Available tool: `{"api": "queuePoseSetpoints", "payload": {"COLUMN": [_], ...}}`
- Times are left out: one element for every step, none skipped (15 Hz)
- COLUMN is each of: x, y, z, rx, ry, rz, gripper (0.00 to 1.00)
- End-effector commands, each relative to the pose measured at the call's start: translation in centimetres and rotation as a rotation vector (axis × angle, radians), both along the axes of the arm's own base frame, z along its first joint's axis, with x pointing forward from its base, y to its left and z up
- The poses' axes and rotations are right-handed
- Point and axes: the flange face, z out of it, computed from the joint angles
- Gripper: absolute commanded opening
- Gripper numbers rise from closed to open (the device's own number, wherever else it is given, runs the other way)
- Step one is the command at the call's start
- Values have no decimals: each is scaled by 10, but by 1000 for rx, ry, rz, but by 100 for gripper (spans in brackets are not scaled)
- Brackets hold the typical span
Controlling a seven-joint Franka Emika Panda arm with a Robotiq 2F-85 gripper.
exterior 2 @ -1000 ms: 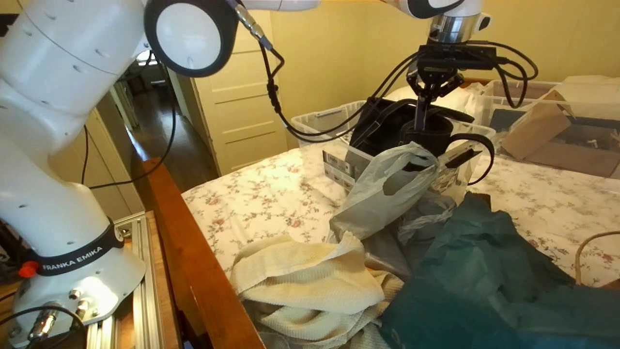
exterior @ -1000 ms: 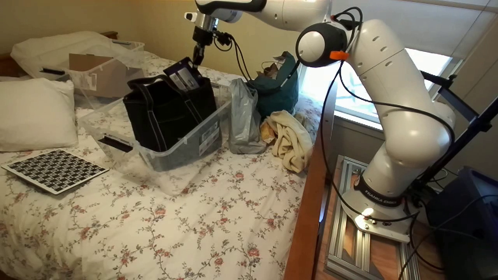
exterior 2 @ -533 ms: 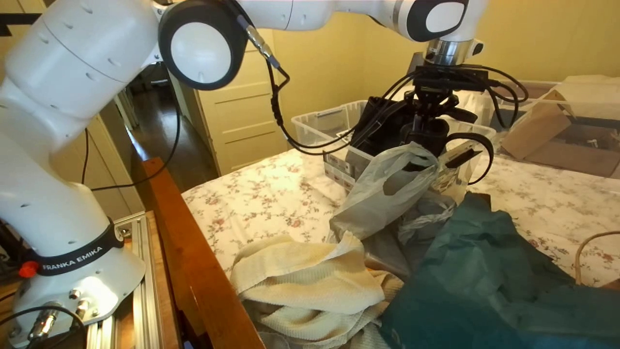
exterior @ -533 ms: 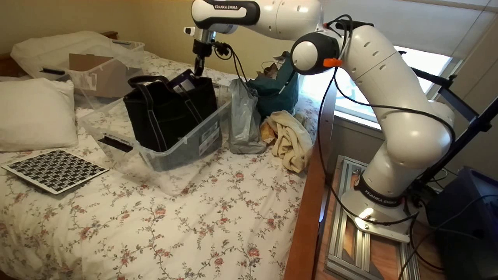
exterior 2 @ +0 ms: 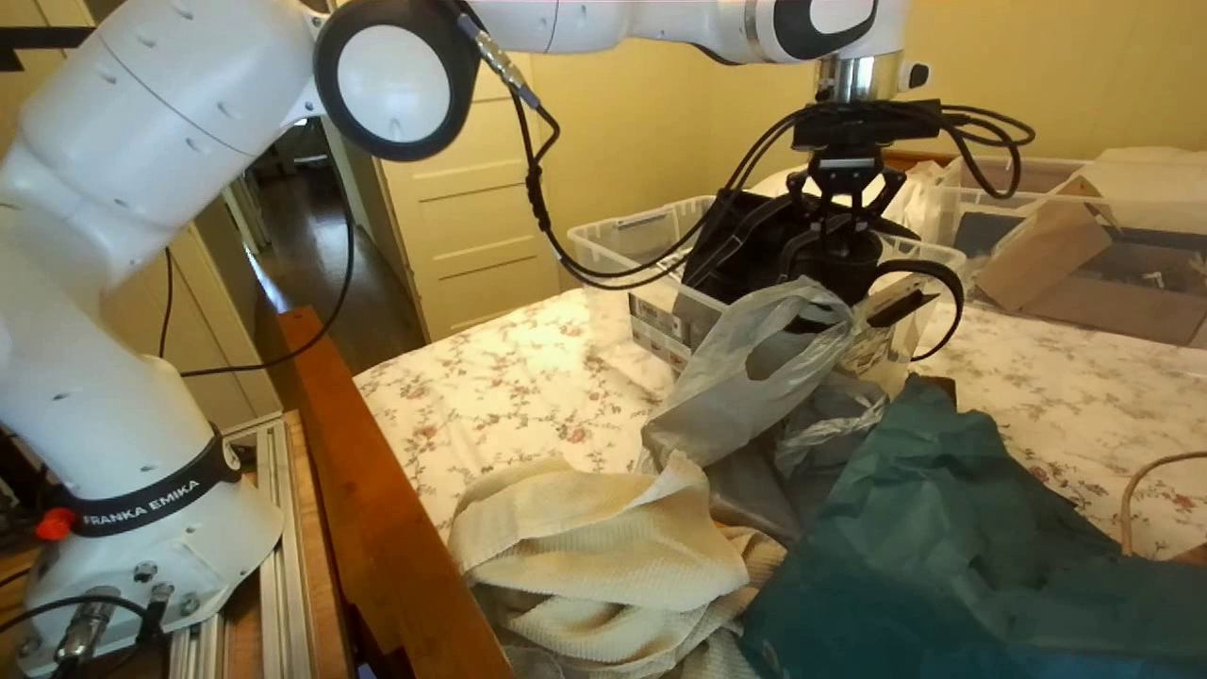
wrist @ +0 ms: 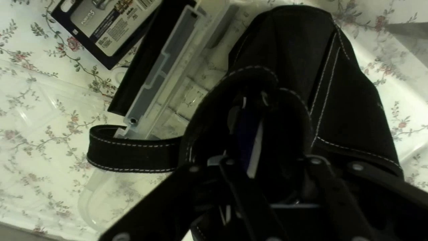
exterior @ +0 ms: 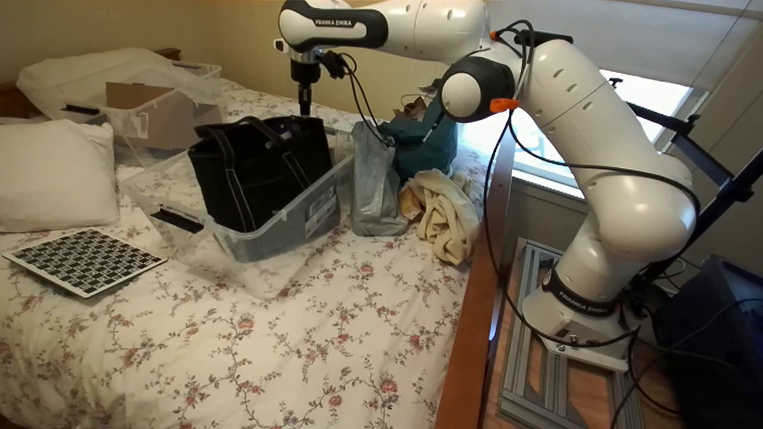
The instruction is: Pick up the object from the packet of the bag and put it in the other packet of the bag
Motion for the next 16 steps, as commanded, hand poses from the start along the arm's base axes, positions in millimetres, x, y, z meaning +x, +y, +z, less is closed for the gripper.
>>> {"api": "queuePoseSetpoints", "payload": {"x": [3, 3, 2, 0, -1, -1, -2, -3, -4, -5, -5, -6, -7, -7, -8, -9], "y": [8, 9, 12, 15, 17, 20, 23, 27, 32, 36, 40, 44, 47, 51, 54, 56], "z": [29, 35, 40, 44, 49, 53, 57, 61, 65, 69, 73, 77, 80, 84, 87, 90], "rx": [-52, -50, -45, -43, -52, -42, -43, -39, -34, -28, -18, -11, -1, 3, 10, 13], "ry": [-44, -53, -53, -43, -45, -47, -47, -47, -49, -50, -52, -53, -53, -53, -51, -49], "rz": [-36, -47, -78, -119, -168, -189, -227, -253, -276, -295, -304, -315, -312, -317, -313, -311], "gripper": [68, 74, 81, 88, 95, 100, 100, 100, 100, 100, 100, 100, 100, 100, 100, 100]}}
